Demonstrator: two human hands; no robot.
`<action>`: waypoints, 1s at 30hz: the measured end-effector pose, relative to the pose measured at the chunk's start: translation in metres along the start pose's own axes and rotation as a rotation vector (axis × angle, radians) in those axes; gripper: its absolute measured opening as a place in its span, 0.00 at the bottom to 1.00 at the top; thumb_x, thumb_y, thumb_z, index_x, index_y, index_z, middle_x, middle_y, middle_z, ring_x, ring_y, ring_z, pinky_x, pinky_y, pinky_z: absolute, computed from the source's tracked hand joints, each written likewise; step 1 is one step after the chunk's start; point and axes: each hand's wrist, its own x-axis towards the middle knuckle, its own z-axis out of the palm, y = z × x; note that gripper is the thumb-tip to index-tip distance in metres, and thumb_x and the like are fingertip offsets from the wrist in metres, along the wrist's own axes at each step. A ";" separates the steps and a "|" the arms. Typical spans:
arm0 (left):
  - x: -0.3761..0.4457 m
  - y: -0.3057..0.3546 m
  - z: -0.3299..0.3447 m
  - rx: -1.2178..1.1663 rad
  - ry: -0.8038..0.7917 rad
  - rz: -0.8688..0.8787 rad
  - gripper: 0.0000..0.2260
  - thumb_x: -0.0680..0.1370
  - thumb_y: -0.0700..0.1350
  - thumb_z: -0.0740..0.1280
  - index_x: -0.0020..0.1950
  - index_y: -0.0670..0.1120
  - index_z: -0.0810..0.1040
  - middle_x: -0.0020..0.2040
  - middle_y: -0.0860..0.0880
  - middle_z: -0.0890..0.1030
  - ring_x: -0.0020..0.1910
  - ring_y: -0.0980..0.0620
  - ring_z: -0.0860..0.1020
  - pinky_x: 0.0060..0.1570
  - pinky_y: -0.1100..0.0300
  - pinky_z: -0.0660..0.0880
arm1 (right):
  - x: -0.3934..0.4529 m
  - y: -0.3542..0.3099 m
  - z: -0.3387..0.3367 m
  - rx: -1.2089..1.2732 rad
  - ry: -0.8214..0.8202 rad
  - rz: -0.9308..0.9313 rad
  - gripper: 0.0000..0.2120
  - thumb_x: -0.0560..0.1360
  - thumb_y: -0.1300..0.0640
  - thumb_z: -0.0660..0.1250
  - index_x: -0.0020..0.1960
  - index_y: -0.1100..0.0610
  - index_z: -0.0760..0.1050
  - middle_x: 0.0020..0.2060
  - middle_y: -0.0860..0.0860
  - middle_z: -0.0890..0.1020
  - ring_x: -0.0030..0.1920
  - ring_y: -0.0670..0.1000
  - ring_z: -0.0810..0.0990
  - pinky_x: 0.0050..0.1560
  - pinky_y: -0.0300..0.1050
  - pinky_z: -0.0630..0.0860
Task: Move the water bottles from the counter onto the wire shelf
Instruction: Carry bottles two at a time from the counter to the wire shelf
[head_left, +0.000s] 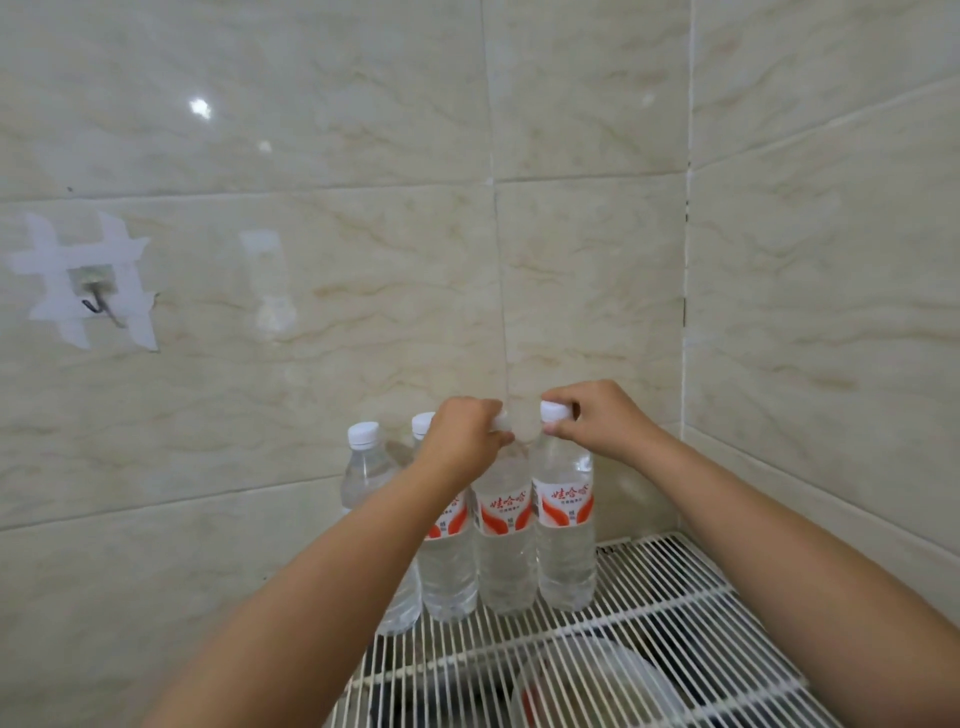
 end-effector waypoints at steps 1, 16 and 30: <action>-0.001 -0.001 0.000 0.002 0.001 -0.002 0.12 0.78 0.46 0.64 0.54 0.38 0.77 0.54 0.39 0.80 0.56 0.42 0.76 0.52 0.55 0.71 | 0.000 0.000 0.001 0.006 0.003 0.001 0.22 0.72 0.58 0.69 0.65 0.59 0.72 0.63 0.57 0.77 0.62 0.55 0.76 0.62 0.45 0.71; -0.003 -0.003 -0.001 -0.064 0.114 -0.023 0.16 0.80 0.45 0.62 0.64 0.38 0.74 0.57 0.39 0.78 0.59 0.43 0.74 0.56 0.54 0.70 | 0.011 -0.013 0.005 -0.095 0.044 -0.019 0.20 0.76 0.58 0.64 0.66 0.61 0.70 0.64 0.59 0.76 0.64 0.57 0.73 0.65 0.48 0.69; -0.031 0.003 0.006 0.029 0.029 -0.012 0.17 0.80 0.38 0.57 0.69 0.40 0.67 0.66 0.43 0.71 0.65 0.45 0.70 0.63 0.56 0.68 | -0.018 -0.005 0.034 -0.124 0.114 0.063 0.24 0.79 0.57 0.57 0.73 0.58 0.57 0.74 0.57 0.60 0.72 0.56 0.61 0.71 0.48 0.61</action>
